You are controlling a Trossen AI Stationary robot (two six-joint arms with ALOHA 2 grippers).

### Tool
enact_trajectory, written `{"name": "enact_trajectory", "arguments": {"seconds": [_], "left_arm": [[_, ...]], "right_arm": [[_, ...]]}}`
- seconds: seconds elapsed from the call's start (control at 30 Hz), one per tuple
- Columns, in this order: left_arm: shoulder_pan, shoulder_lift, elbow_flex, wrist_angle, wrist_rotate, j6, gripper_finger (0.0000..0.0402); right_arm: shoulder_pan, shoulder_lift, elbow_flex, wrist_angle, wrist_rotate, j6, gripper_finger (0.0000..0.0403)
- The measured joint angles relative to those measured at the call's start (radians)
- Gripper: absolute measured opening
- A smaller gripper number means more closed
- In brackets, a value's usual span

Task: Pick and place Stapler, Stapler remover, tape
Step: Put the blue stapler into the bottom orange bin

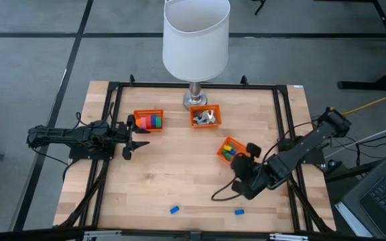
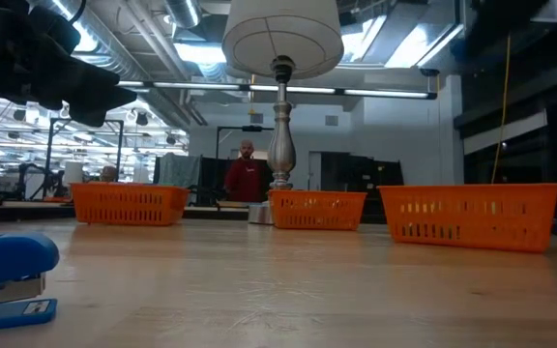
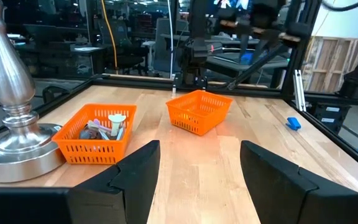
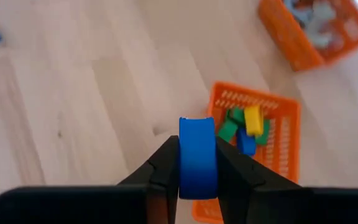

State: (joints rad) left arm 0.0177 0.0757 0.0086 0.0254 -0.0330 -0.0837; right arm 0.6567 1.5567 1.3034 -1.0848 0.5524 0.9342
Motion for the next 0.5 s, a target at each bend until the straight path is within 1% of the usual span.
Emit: {"name": "enact_trajectory", "arguments": {"seconds": [0.13,0.27,0.33,0.4,0.5], "left_arm": [[0.0,0.0,0.0,0.0,0.0,0.0,0.0219],[0.0,0.0,0.0,-0.001,0.0,0.0,0.0219],[0.0,0.0,0.0,0.0,0.0,0.0,0.0219],[0.0,0.0,0.0,0.0,0.0,0.0,0.0219],[0.0,0.0,0.0,0.0,0.0,0.0,0.0219]], "right_arm": [[-0.006,-0.06,-0.158,0.086,0.027,0.182,0.0078],[-0.032,-0.068,-0.285,0.138,0.031,0.38,0.0081],[-0.051,-0.068,-0.35,0.195,0.031,0.458,0.0081],[-0.072,-0.068,-0.415,0.289,0.031,0.484,0.0082],[-0.106,-0.068,-0.491,0.436,0.031,0.481,0.0082]]}}
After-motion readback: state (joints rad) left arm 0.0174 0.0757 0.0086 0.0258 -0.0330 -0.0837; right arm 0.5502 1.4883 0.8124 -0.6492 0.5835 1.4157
